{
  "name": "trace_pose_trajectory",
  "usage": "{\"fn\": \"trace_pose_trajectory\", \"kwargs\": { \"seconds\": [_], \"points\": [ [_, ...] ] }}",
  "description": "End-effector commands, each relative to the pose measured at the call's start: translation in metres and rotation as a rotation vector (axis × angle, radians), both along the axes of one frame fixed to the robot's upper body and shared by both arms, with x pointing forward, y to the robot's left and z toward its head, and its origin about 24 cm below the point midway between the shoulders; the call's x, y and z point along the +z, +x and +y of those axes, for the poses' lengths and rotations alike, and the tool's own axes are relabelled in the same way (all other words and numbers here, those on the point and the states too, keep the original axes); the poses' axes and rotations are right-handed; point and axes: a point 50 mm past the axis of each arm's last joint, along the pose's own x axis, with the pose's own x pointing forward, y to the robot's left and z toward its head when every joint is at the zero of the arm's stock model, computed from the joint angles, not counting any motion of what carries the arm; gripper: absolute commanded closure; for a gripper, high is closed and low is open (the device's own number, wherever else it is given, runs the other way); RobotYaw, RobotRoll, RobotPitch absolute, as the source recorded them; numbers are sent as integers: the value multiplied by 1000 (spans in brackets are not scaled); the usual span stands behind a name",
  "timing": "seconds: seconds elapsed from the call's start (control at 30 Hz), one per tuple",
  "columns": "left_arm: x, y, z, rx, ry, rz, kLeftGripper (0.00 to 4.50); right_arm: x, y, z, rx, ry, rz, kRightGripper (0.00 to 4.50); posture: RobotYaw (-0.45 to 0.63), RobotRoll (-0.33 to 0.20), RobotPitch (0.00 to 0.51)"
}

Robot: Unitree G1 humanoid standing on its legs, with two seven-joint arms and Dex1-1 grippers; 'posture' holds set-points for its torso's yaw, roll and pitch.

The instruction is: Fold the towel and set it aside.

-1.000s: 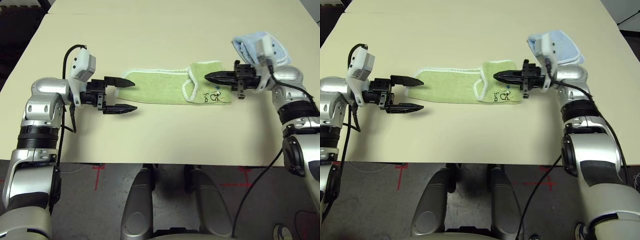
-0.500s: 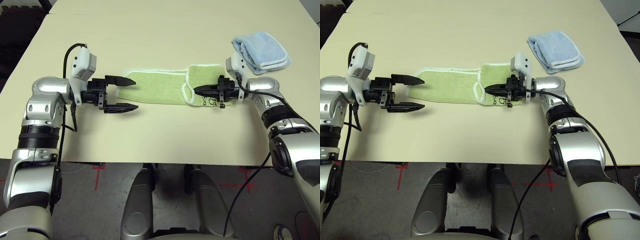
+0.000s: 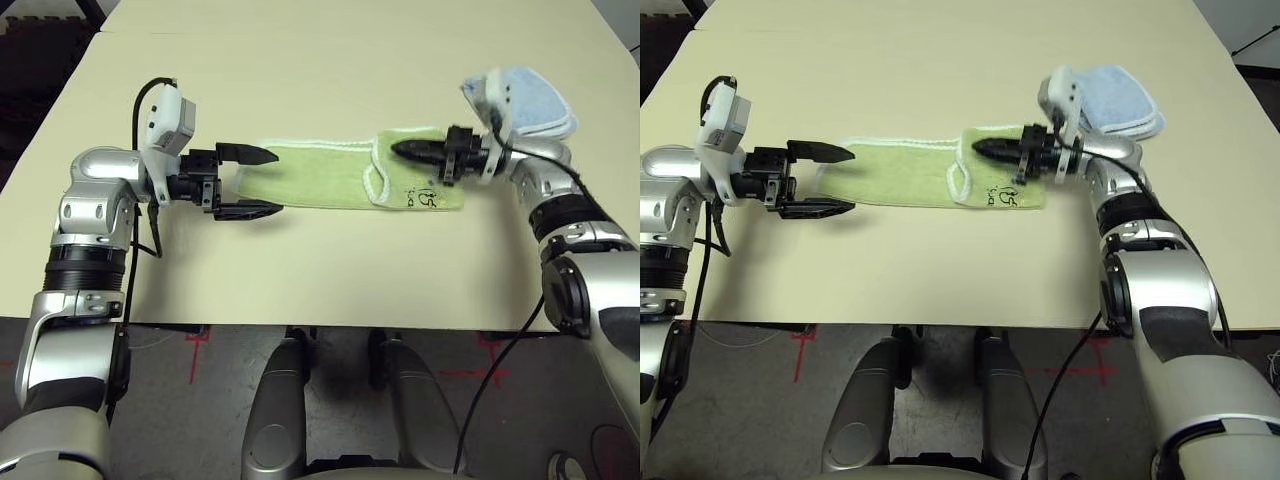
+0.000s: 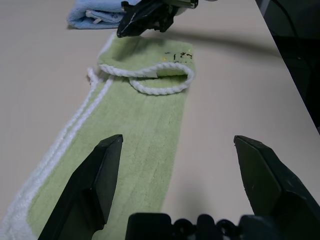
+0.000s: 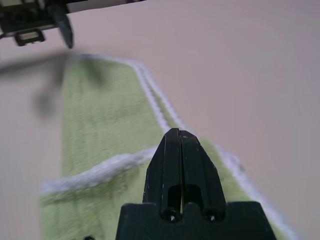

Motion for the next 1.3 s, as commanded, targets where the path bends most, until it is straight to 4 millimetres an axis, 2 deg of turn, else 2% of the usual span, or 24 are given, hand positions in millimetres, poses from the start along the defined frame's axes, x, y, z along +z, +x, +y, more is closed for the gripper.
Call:
{"fn": "trace_pose_trajectory", "kwargs": {
  "seconds": [0.03,0.2,0.33,0.47,0.57,0.73,0.83,0.93,1.03,1.3],
  "points": [
    [2,1,-3,-12,2,-12,0,-11,5,1,-94,-25,42,4473,108,0,298],
    [2,1,-4,-7,-4,-13,0,-33,8,4,-190,-86,111,4473,122,0,301],
    [2,0,-3,-4,-3,-9,0,-61,3,-1,-211,-97,180,4473,124,0,302],
    [1,0,-2,-1,0,-7,0,-69,1,-4,-237,-45,201,4473,130,0,305],
    [1,0,-2,0,2,-5,0,-58,4,-2,-235,8,167,4473,123,0,303],
    [1,1,-1,12,-14,-6,0,-18,5,-3,-137,116,66,4473,119,0,296],
    [0,2,-1,27,-24,-7,0,7,0,-10,-29,137,-7,4473,116,0,291],
    [-3,3,1,51,-37,-6,0,18,-10,-20,74,122,-47,4473,107,0,287],
    [-6,5,3,72,-49,-5,0,21,-23,-31,157,67,-74,4473,97,0,285],
    [-10,5,3,69,-47,3,0,7,-59,-66,237,-156,-77,4473,89,0,285]
  ]
}}
